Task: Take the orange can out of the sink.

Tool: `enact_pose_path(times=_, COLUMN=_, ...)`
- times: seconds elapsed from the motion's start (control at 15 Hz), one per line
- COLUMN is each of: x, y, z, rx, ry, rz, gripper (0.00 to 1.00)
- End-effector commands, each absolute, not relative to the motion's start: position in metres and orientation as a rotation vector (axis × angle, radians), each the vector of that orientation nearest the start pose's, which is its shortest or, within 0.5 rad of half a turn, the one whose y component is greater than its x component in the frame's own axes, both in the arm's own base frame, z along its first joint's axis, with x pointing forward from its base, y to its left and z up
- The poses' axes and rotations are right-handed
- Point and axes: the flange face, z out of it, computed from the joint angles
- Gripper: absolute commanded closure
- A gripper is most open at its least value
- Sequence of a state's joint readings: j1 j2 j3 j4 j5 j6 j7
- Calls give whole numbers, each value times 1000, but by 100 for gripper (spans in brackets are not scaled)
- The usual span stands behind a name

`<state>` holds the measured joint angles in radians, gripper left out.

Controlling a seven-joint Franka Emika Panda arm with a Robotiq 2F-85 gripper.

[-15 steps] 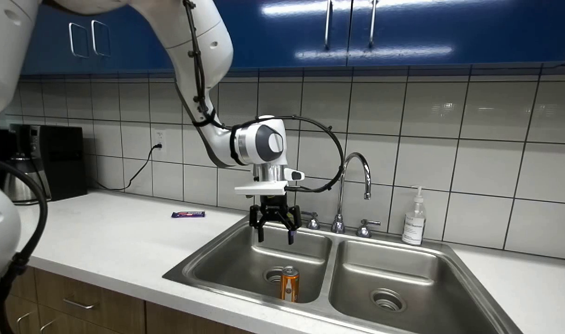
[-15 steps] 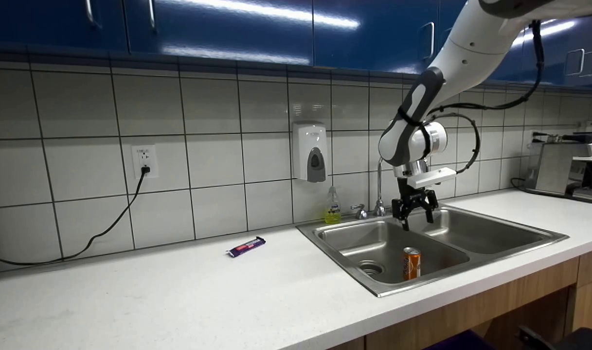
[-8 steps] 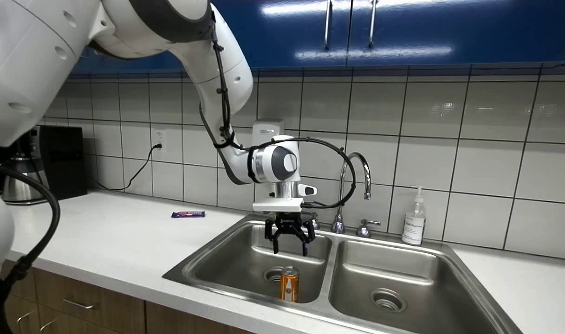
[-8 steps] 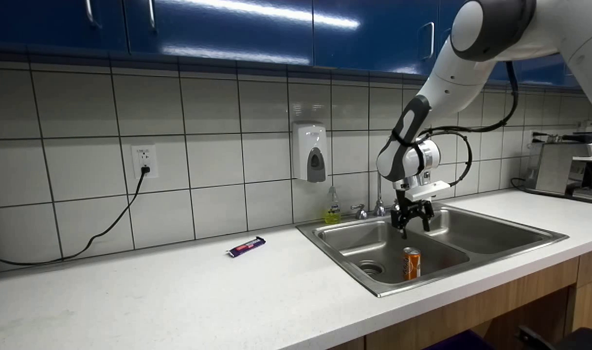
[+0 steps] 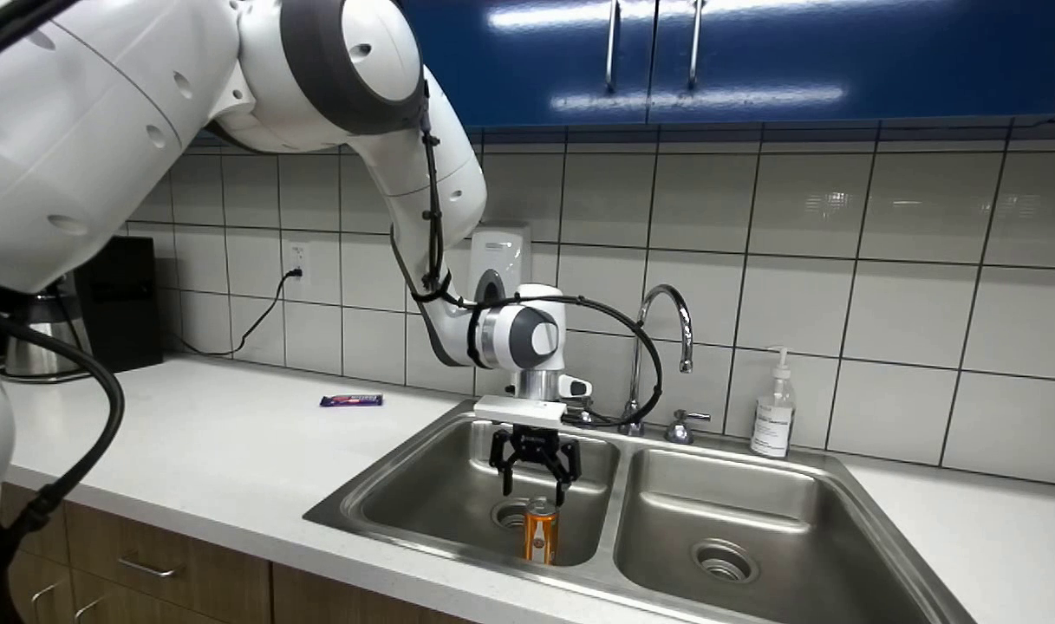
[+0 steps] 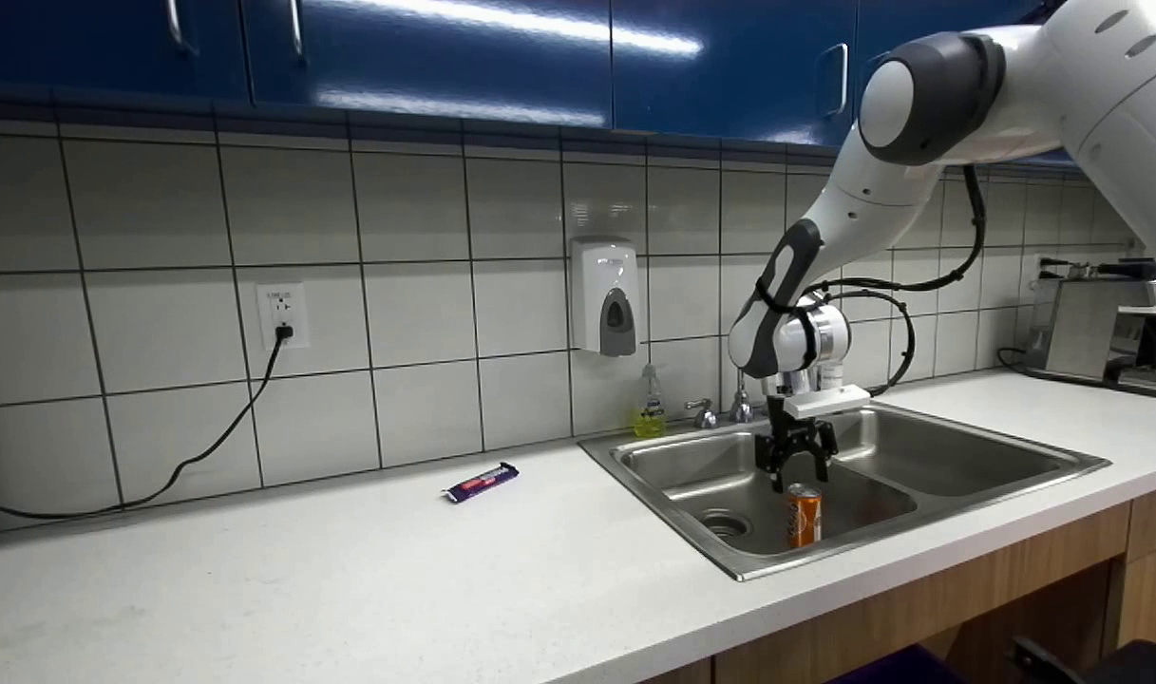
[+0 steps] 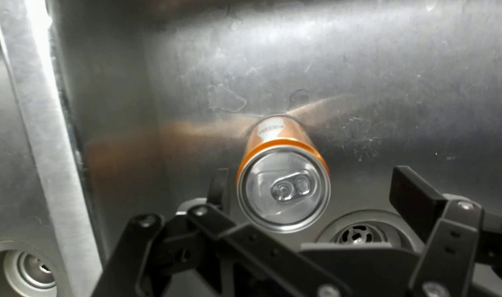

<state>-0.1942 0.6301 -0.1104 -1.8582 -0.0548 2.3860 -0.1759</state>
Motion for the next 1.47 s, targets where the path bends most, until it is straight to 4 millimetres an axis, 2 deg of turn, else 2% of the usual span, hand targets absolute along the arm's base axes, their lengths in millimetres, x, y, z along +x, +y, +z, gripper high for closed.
enact_pose_path(times=0.0, x=606, y=-191, z=164, rx=-3169, ry=100, rz=174, gripper=0)
enact_pose_path(times=0.53, x=602, y=-199, z=157, rx=-3175, ry=149, rz=190, gripper=0)
enact_pose_path(times=1.13, x=602, y=-205, z=167, rx=-3184, ry=160, rz=167, gripper=0)
enact_pose_path(times=1.4, x=604, y=-203, z=164, rx=-3180, ry=156, rz=165, gripper=0)
